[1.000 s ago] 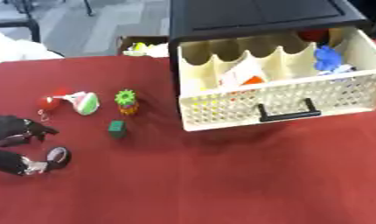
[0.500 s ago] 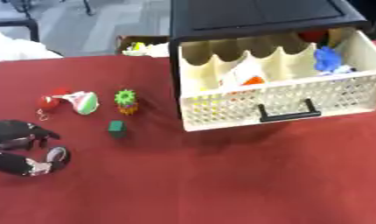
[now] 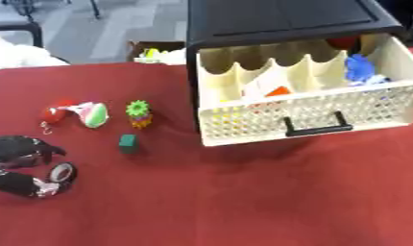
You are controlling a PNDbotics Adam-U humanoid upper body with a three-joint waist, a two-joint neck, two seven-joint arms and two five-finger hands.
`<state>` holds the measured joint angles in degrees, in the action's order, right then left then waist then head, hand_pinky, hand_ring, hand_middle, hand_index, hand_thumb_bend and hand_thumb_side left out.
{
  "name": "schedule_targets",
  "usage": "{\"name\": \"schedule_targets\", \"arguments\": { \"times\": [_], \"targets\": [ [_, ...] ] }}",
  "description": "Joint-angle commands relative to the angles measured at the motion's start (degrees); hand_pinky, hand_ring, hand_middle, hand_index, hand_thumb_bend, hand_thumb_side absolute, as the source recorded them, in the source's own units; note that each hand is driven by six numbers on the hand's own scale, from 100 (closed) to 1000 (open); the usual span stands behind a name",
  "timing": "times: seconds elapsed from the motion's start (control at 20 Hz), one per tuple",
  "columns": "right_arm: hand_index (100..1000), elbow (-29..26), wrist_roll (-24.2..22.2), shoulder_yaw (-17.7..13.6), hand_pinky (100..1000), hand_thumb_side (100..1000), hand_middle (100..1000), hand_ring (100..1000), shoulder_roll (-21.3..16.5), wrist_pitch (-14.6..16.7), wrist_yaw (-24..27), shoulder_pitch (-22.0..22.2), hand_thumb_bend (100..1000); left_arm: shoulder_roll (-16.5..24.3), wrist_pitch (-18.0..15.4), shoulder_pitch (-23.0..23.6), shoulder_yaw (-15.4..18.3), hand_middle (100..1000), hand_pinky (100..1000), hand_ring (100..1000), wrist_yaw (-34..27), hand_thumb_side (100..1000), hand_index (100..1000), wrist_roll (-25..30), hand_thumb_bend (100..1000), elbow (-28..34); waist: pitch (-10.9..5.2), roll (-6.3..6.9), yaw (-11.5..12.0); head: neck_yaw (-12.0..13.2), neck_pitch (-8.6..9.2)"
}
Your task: Pick up objects from table and place into drawer.
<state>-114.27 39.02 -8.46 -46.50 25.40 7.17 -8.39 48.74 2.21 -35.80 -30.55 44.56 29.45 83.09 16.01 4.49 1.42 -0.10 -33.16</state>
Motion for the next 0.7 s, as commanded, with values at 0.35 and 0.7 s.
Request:
{"name": "schedule_targets", "arguments": {
  "times": [0.35, 0.7],
  "targets": [
    [745, -0.3, 0.3, -0.7, 375, 1000, 484, 493, -0.9, 0.1, 0.2, -0.4, 100, 0.6, -0.5, -0.7, 0.7, 667, 466, 586, 1.5, 893, 917, -0.7, 408, -1.4, -0.82, -0.28, 0.0, 0.3, 0.65],
    [745, -0.3, 0.4, -0.7, 374, 1000, 483, 492, -0.6, 0.1, 0.0, -0.2, 100, 0.1, -0.1, -0.9, 0.8, 651, 431, 564, 0.9, 832, 893, -1.9, 370, -2.5, -0.74, -0.41, -0.3, 0.6, 0.92]
  ]
}}
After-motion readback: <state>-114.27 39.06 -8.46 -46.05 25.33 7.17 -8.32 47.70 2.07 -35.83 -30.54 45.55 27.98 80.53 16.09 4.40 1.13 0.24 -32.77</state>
